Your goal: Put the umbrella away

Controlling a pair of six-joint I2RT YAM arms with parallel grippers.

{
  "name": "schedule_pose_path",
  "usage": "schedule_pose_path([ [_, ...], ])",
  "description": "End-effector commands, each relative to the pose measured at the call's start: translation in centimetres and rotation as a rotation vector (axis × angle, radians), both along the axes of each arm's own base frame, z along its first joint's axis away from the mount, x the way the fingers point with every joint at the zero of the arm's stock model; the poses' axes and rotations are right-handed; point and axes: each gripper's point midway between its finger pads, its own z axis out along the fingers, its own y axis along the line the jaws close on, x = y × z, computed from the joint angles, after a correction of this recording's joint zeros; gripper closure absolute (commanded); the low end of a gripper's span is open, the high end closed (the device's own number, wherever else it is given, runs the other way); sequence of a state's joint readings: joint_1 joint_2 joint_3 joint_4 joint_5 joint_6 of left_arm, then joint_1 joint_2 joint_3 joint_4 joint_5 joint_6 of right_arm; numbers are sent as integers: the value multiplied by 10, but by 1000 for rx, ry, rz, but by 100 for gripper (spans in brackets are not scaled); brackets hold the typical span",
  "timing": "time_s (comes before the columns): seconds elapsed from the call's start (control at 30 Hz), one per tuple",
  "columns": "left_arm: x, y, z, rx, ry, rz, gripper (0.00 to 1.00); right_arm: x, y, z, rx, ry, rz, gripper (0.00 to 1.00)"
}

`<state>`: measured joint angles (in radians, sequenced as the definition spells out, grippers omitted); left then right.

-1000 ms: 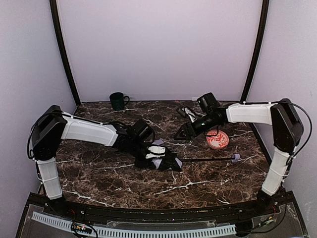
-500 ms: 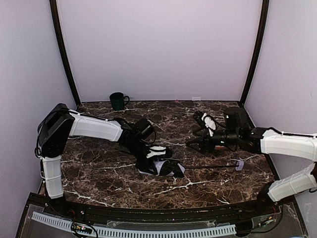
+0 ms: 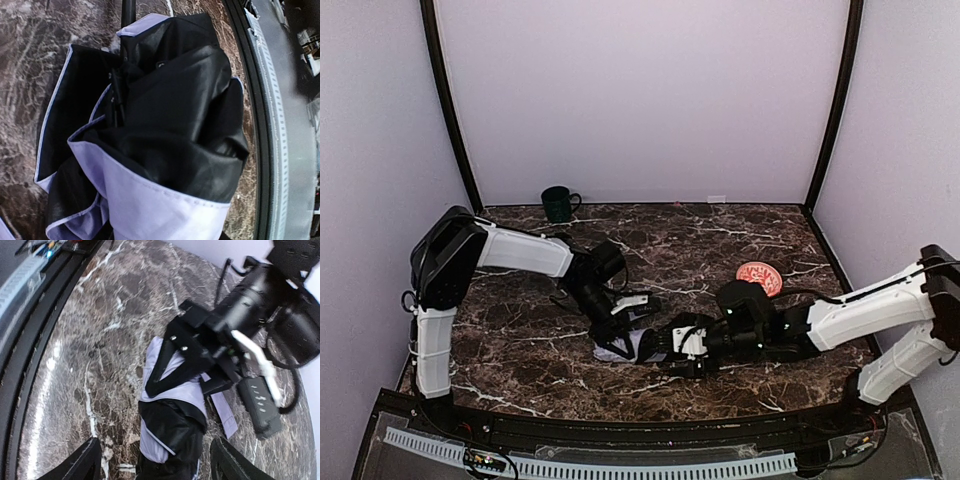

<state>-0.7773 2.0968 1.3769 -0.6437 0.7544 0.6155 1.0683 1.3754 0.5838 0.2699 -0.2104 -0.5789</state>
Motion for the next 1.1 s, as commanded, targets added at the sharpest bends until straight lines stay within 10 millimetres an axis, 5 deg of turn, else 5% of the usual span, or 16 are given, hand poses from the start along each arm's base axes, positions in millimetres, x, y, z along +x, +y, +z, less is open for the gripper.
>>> schedule_pose_path([
  [0.0, -45, 61, -59, 352, 208, 3, 86, 24, 31, -9, -52, -250, 22, 23],
  [0.47, -46, 61, -65, 354, 247, -6, 89, 48, 45, -91, -292, -234, -5, 23],
  [0.7, -45, 55, -60, 311, 275, 1, 88, 44, 43, -103, -339, -181, 14, 69],
  [0.8, -36, 52, -55, 286, 268, 15, 87, 41, 38, -105, -359, -156, 20, 81],
  [0.9, -18, 46, -46, 256, 240, 60, 79, 40, 34, -107, -376, -123, 13, 90],
  [1.07, 32, 32, -17, 151, 73, 187, 39, 42, 28, -103, -360, -69, -10, 100],
])
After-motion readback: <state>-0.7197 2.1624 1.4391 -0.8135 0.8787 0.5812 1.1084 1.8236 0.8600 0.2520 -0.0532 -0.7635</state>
